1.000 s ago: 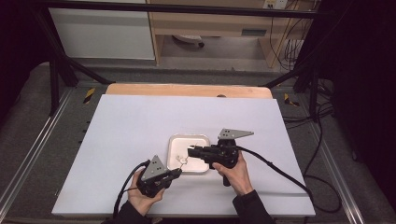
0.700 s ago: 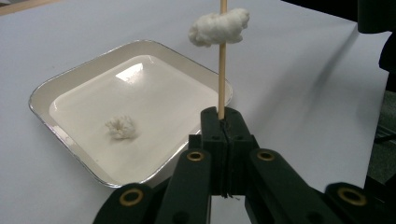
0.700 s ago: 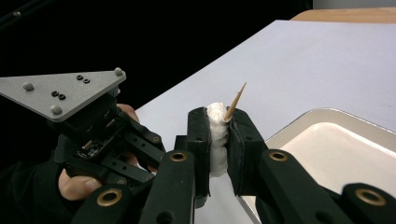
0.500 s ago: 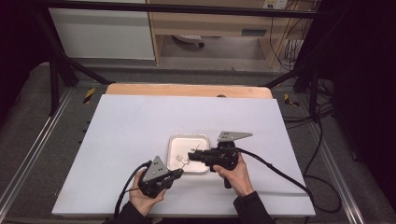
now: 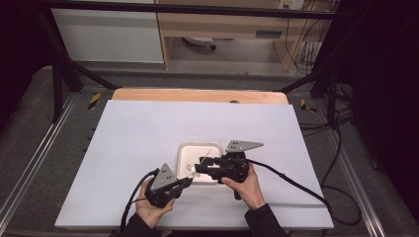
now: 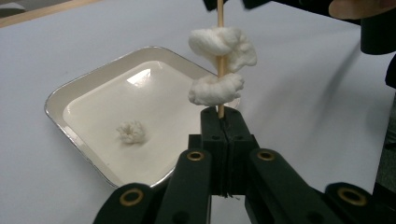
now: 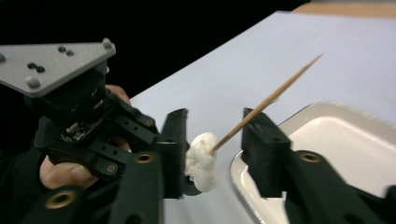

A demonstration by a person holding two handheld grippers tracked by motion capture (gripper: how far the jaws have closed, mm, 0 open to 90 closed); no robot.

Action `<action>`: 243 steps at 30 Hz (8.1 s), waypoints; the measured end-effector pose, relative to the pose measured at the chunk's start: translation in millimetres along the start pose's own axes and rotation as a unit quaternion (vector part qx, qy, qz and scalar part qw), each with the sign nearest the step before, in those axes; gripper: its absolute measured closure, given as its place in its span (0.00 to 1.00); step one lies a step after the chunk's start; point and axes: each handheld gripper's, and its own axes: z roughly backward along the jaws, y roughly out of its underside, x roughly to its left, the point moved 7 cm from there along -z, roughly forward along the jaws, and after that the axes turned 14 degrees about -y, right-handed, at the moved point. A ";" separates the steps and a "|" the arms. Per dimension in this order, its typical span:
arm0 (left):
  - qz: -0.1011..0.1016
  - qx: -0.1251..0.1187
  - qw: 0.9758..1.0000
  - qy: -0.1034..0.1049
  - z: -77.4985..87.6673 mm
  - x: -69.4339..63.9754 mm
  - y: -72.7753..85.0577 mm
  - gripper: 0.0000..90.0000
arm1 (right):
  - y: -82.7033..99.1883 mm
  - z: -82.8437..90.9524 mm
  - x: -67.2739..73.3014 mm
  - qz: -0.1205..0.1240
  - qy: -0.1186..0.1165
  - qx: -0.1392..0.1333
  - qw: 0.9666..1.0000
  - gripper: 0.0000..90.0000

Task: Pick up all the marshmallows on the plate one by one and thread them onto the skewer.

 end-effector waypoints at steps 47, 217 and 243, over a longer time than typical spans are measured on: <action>0.063 0.044 0.996 -0.038 23.9 63.7 30.8 0.99 | 51.3 -75.7 -78.8 0.055 0.152 0.190 0.968 0.62; -0.033 0.006 0.999 0.009 19.0 7.1 18.0 0.99 | -13.7 5.6 6.8 0.006 -0.044 0.012 0.999 0.92; -0.032 0.009 0.999 0.009 18.0 6.1 18.4 0.99 | -6.6 1.0 7.5 0.002 -0.052 0.009 0.999 0.92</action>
